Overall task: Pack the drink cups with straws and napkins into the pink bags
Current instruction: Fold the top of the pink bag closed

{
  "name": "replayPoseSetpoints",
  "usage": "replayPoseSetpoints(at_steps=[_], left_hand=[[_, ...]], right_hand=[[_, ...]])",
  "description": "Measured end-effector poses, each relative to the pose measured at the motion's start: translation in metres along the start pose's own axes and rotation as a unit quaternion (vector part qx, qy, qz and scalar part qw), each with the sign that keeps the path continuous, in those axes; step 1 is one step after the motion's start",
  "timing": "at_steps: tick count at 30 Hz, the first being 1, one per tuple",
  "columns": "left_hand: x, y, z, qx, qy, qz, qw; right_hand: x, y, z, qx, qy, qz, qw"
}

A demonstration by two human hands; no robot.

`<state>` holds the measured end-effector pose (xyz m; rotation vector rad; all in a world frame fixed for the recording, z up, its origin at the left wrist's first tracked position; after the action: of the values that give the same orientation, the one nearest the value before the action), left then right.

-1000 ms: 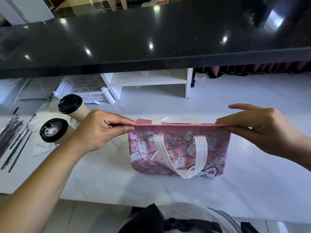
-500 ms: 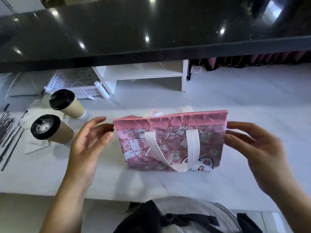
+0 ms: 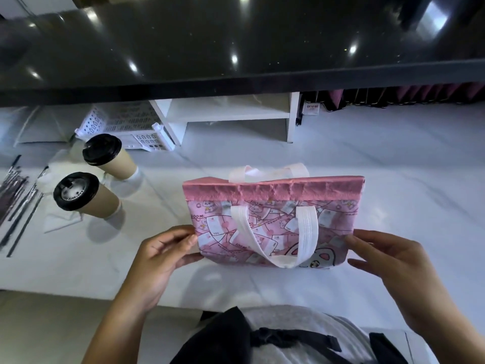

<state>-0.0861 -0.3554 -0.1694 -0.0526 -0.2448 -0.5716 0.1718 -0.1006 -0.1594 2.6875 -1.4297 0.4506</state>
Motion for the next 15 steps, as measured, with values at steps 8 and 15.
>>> replayPoseSetpoints(at_steps=[8,15], left_hand=[[0.001,-0.001,-0.01,0.017,-0.016,-0.001,1.0],[-0.01,-0.001,-0.019,0.072,-0.039,0.036,0.996]], right_hand=[[0.005,0.003,0.003,-0.039,0.048,0.006,0.998],[-0.002,0.011,0.014,-0.123,0.072,0.018,0.99]])
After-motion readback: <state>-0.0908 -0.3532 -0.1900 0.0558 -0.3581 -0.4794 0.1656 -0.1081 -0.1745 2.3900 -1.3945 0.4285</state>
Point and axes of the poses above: each hand's wrist, its own x-axis away from the middle knuckle, its own y-axis out of the palm, z = x × y, the point moved 6 cm from there along -x, towards the middle knuckle, and after that the axes turned 6 degrees about z, right-handed, at the moved point
